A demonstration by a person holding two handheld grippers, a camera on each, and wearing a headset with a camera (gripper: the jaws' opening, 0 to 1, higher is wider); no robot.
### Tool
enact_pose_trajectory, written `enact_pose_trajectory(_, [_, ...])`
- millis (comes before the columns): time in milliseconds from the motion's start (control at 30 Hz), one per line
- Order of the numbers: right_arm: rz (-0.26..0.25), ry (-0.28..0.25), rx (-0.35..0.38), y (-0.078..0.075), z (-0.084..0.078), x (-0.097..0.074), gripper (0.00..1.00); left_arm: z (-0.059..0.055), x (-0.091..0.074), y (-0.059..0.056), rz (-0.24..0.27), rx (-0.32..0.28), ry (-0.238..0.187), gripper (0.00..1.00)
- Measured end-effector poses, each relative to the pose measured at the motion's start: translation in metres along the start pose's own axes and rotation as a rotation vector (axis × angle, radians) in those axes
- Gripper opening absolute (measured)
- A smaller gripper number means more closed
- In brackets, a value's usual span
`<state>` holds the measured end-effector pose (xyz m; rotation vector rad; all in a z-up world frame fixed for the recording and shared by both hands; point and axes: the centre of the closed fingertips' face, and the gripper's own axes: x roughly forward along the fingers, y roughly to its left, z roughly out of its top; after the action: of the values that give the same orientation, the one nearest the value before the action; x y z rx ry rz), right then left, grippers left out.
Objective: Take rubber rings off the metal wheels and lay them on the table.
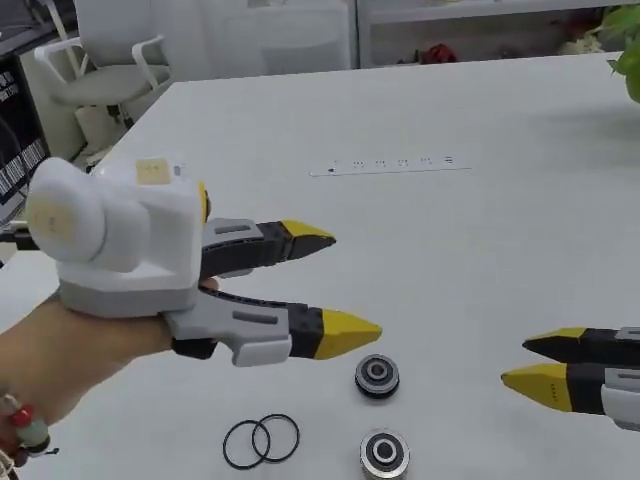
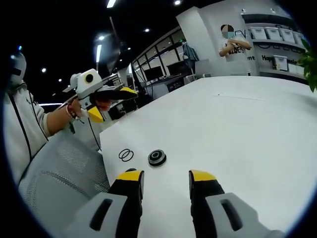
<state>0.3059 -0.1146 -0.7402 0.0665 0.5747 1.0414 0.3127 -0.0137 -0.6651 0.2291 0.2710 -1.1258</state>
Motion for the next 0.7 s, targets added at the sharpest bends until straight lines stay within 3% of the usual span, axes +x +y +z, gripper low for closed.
enact_pose_trajectory(167, [0.037, 0.023, -0.029, 0.004, -0.001, 0.021, 0.32, -0.024, 0.016, -0.003, -0.030, -0.012, 0.053, 0.51])
enact_pose_trajectory(433, [0.101, 0.053, -0.051, 0.013, -0.001, 0.048, 0.31, -0.047, 0.034, -0.004, -0.047, 0.007, 0.088, 0.39])
enact_pose_trajectory(633, [0.134, 0.085, -0.067, 0.015, -0.006, 0.065, 0.29, -0.072, 0.045, -0.001, -0.049, -0.004, 0.125, 0.34])
enact_pose_trajectory(700, [0.146, 0.093, -0.069, 0.016, -0.008, 0.070, 0.29, -0.084, 0.047, -0.005, -0.074, -0.019, 0.164, 0.33])
